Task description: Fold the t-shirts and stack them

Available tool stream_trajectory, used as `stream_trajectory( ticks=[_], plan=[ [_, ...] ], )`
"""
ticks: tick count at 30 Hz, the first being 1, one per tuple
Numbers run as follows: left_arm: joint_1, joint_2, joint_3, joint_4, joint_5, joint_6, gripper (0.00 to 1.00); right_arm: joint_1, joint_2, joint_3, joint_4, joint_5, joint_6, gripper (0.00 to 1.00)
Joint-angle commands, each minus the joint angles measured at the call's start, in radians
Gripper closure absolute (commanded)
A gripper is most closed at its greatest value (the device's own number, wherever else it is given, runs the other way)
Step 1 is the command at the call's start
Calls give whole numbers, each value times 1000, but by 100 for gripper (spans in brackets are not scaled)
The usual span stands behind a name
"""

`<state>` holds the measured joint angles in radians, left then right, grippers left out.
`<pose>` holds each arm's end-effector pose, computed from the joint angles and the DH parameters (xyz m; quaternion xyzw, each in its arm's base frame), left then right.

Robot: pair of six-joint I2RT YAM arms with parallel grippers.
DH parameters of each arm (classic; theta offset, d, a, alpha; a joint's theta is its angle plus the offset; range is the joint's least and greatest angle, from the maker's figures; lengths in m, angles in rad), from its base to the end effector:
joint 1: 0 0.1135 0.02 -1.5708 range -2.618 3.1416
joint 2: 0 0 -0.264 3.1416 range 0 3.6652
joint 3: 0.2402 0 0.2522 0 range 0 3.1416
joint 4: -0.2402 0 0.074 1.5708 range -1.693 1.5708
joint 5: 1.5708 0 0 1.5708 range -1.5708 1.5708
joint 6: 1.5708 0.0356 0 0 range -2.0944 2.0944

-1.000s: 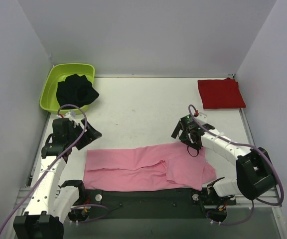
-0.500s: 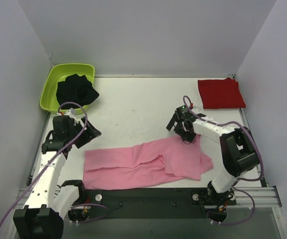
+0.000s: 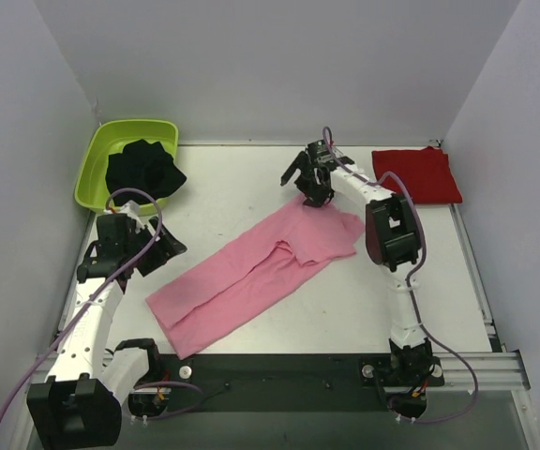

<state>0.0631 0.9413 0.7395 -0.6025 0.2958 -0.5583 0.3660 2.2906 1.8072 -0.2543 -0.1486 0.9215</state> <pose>0.1918 0.0017 0.2587 -0.2280 0.8903 -0.2231 0.3251 0.4833 0.1909 0.1778 0.2212 0.8853 0.2965 0.2820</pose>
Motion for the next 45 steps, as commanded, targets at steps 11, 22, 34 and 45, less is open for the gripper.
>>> stream_trajectory(
  ticks=[11,22,34,45],
  plan=[
    [27,11,26,79,20,18,21,-48,281,455,275,-259,151,0],
    [27,-21,0,92,81,18,21,0,-357,-67,320,-194,-128,0],
    [-207,39,-126,239,126,-132,25,209,-971,-686,222,-13,-249,0],
    [-313,63,-256,306,10,-198,26,260,-1122,-770,164,29,-276,0]
  ],
)
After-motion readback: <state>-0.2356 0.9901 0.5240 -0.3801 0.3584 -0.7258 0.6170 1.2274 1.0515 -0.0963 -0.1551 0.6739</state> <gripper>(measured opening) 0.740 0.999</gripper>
